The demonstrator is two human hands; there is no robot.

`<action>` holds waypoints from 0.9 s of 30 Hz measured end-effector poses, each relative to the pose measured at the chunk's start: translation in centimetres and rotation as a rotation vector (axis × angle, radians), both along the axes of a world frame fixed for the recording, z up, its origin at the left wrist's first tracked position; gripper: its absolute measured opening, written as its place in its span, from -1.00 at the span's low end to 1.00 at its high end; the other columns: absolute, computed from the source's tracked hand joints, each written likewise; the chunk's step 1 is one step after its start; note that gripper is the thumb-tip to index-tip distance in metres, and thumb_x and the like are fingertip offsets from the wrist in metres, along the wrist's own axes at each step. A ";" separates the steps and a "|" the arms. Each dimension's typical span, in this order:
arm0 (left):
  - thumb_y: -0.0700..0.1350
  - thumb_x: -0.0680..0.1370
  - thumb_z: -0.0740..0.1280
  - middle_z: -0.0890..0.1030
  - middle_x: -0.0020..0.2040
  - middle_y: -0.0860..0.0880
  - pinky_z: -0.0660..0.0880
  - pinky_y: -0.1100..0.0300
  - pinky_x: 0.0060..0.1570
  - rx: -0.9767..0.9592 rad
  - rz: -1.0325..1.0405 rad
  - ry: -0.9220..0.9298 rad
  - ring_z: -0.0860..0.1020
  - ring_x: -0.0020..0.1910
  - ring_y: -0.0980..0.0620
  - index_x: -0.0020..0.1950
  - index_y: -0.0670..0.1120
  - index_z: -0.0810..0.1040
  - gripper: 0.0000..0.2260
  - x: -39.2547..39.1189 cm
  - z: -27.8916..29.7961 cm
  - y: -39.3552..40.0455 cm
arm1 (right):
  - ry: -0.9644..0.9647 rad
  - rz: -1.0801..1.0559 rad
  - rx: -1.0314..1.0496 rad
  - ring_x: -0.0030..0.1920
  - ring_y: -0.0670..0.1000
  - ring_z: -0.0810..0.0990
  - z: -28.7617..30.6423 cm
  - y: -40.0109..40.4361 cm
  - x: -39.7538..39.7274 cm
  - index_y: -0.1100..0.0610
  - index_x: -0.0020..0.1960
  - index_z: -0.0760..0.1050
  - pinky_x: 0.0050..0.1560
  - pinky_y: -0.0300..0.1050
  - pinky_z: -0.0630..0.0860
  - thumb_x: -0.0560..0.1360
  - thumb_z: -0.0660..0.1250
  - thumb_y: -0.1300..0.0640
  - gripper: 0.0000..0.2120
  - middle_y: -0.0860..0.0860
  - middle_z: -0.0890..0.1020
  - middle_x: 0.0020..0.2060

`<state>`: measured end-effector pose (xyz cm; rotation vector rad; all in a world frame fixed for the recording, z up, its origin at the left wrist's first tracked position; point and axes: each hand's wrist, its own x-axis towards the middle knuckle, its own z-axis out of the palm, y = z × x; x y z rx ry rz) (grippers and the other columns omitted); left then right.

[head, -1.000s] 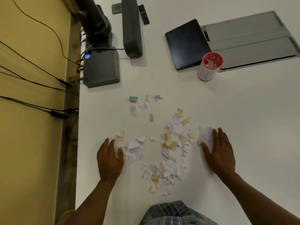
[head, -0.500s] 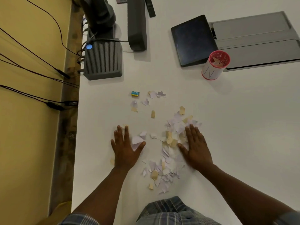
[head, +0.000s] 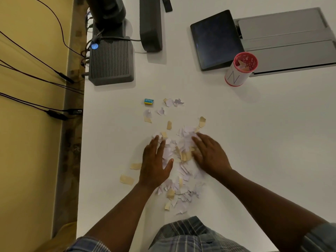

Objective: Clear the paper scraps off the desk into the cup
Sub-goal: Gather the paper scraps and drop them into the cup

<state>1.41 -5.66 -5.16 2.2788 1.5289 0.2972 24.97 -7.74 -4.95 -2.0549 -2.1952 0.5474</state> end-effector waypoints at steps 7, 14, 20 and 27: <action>0.40 0.37 0.30 0.26 0.37 -0.14 0.54 -0.03 0.05 -0.220 0.174 0.163 0.32 0.28 -0.13 0.54 0.10 0.05 -0.14 -1.8 1.3 1.2 | 0.063 -0.409 -0.236 0.20 0.15 0.46 1.2 -0.2 0.0 0.04 0.43 0.15 -0.10 0.05 0.55 0.39 0.13 -0.49 -0.18 0.08 0.33 0.26; 0.09 0.47 0.40 0.28 0.29 -0.09 0.52 0.10 0.10 -0.317 0.114 0.105 0.35 0.25 -0.09 0.45 0.06 0.28 -0.41 1.9 1.7 1.6 | 0.096 -0.173 -0.253 0.24 0.13 0.32 1.3 0.7 -4.8 0.01 0.44 0.17 0.01 0.04 0.55 0.37 0.27 -0.42 -0.20 0.08 0.26 0.28; -0.19 0.53 0.33 0.50 0.15 -0.12 0.47 0.17 0.02 -0.249 0.102 -0.040 0.50 0.10 -0.10 0.15 -0.13 0.57 -0.80 2.7 1.8 1.8 | 0.007 0.029 -0.173 0.09 0.12 0.44 1.9 0.9 -5.6 0.09 0.26 0.37 -0.18 -0.04 0.54 0.57 0.24 0.07 -0.72 0.11 0.39 0.15; -0.27 0.48 0.39 0.66 -0.06 -0.19 0.55 0.14 -0.05 -0.303 0.231 -0.209 0.63 -0.06 -0.10 -0.06 -0.25 0.66 -0.91 1.4 2.4 3.3 | 0.115 -0.028 -0.084 -0.08 0.11 0.57 2.8 1.2 -2.6 0.16 0.11 0.55 -0.11 -0.01 0.57 0.57 0.21 0.23 -0.81 0.09 0.58 -0.01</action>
